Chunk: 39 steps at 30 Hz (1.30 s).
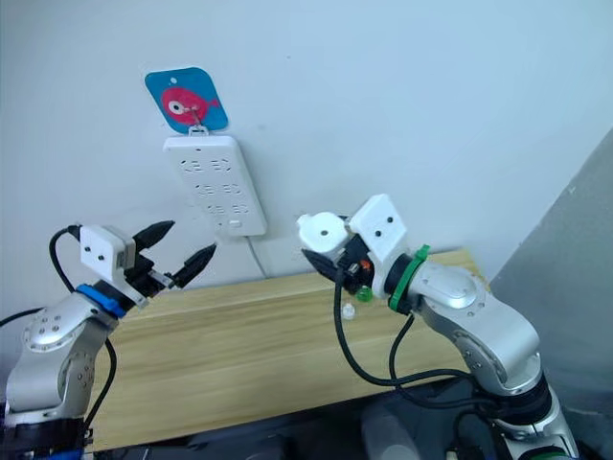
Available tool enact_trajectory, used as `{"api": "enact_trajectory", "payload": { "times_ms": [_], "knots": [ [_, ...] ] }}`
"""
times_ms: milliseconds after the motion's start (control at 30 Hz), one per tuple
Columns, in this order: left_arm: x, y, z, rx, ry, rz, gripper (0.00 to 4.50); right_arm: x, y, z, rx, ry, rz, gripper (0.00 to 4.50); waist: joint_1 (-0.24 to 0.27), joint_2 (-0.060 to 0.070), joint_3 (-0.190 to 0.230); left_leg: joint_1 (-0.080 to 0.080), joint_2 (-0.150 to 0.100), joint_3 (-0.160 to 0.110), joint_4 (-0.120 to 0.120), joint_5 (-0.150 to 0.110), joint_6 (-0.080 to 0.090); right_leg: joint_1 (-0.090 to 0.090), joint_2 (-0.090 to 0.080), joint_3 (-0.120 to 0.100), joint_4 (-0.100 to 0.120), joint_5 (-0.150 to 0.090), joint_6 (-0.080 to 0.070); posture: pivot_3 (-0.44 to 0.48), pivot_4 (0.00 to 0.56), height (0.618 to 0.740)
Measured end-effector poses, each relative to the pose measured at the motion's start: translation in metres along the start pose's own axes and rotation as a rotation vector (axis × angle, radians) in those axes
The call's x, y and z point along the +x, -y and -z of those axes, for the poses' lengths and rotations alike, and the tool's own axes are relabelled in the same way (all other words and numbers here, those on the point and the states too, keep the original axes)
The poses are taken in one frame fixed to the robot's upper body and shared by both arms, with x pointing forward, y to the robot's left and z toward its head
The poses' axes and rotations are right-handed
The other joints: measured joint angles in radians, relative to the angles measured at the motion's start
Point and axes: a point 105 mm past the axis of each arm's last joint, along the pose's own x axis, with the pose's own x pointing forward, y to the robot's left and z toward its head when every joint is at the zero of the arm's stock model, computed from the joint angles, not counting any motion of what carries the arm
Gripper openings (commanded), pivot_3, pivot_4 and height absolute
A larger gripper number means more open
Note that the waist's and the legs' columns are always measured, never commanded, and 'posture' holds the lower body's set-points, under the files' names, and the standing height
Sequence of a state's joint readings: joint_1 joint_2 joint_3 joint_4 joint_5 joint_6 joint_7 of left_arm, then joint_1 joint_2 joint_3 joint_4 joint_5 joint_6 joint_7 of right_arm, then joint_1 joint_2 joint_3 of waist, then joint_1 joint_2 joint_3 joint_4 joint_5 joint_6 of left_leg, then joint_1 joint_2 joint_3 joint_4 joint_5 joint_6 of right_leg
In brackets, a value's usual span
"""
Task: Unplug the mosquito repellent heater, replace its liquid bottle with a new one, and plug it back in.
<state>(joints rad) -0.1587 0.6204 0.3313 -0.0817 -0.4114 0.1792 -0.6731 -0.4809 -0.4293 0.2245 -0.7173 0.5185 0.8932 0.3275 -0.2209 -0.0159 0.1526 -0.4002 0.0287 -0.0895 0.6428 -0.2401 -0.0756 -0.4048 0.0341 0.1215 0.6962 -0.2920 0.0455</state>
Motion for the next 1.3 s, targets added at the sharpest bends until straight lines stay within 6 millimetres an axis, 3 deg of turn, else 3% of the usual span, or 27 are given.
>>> {"api": "enact_trajectory", "payload": {
  "times_ms": [467, 967, 1300],
  "knots": [
    [0.032, -0.026, 0.000, -0.028, -0.022, 0.102, 4.50, 0.001, -0.012, 0.004, -0.001, -0.004, -0.041, 2.99, -0.001, -0.002, 0.002, 0.000, 0.000, -0.001, -0.001, 0.000, 0.000, 0.000, 0.000, -0.001, 0.000, 0.000, 0.000, -0.233, 0.136, 0.740],
    [0.052, -0.009, -0.012, -0.055, -0.066, 0.283, 4.50, 0.000, -0.013, 0.005, 0.002, -0.005, -0.054, 2.99, 0.007, -0.004, 0.003, -0.001, 0.000, -0.003, 0.000, 0.000, 0.000, 0.000, 0.000, -0.002, 0.000, 0.000, 0.000, -0.246, 0.129, 0.740],
    [0.052, 0.015, -0.028, -0.115, -0.085, 0.418, 4.50, -0.001, -0.013, 0.007, 0.009, -0.011, -0.053, 2.99, 0.000, -0.003, 0.003, -0.001, 0.000, -0.003, 0.000, 0.000, 0.000, 0.000, 0.000, -0.002, 0.000, 0.000, 0.000, -0.244, 0.124, 0.740]
  ]
}}
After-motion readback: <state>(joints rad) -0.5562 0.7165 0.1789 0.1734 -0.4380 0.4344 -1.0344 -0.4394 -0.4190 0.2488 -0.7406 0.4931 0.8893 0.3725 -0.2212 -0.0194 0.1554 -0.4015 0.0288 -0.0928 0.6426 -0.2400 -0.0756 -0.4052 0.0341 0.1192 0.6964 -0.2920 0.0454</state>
